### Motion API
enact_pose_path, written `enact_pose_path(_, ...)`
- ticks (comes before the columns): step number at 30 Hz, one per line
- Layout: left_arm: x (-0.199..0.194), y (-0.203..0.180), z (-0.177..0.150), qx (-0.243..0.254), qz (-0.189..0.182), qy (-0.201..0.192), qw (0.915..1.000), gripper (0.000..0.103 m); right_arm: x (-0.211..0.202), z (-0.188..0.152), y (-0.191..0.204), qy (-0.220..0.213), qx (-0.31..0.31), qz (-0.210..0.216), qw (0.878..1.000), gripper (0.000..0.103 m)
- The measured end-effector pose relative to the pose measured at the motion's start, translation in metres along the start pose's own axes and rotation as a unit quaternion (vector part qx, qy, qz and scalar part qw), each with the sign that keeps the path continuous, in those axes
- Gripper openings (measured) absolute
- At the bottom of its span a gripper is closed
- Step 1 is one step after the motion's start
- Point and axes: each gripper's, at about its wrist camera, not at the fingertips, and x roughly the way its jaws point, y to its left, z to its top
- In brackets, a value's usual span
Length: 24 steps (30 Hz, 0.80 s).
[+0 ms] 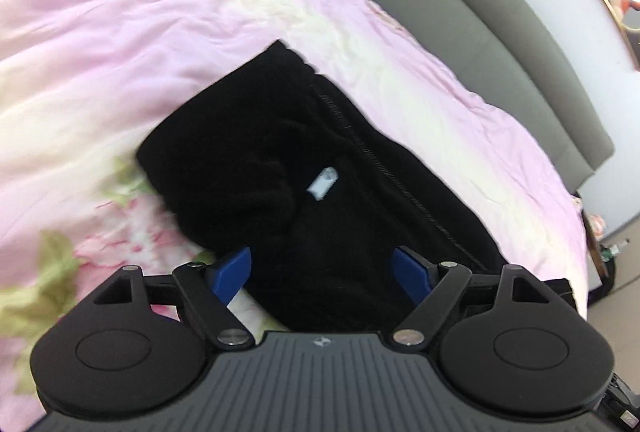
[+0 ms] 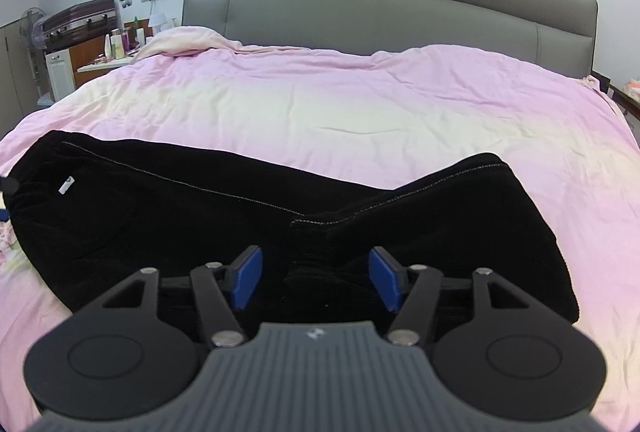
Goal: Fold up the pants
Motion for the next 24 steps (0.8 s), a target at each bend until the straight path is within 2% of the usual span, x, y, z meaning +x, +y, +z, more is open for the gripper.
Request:
enact_pose_path(3,0.006,0.016,0.005,-0.012,0.001,0.019,0.9997,0.094,0.008,0.004,-0.004,0.010,0.004,-0.005,1.000,0.059)
enact_pose_path(10,0.031,0.042,0.005,-0.061,0.022,0.014,0.9978,0.094,0.027,0.007,-0.021,0.028,0.030,-0.027,0.999,0.061)
enact_pose_path(14,0.044,0.043,0.005,-0.072,0.008,0.008,0.9973,0.094,0.035,0.003,-0.036,0.045,0.068,-0.037,0.996,0.063)
enact_pose_path(17,0.051,0.047,0.007,-0.092,-0.018,0.000,0.9956,0.094,0.038,0.000,-0.046,0.049,0.095,-0.032,0.994,0.064)
enact_pose_path(21,0.055,0.066,0.007,-0.154,-0.059,-0.020,0.9861,0.094,0.039,-0.001,-0.047,0.048,0.097,-0.030,0.994,0.067)
enact_pose_path(24,0.056,0.080,0.008,-0.199,-0.078,-0.036,0.9763,0.086,0.040,-0.002,-0.045,0.047,0.091,-0.027,0.994,0.069)
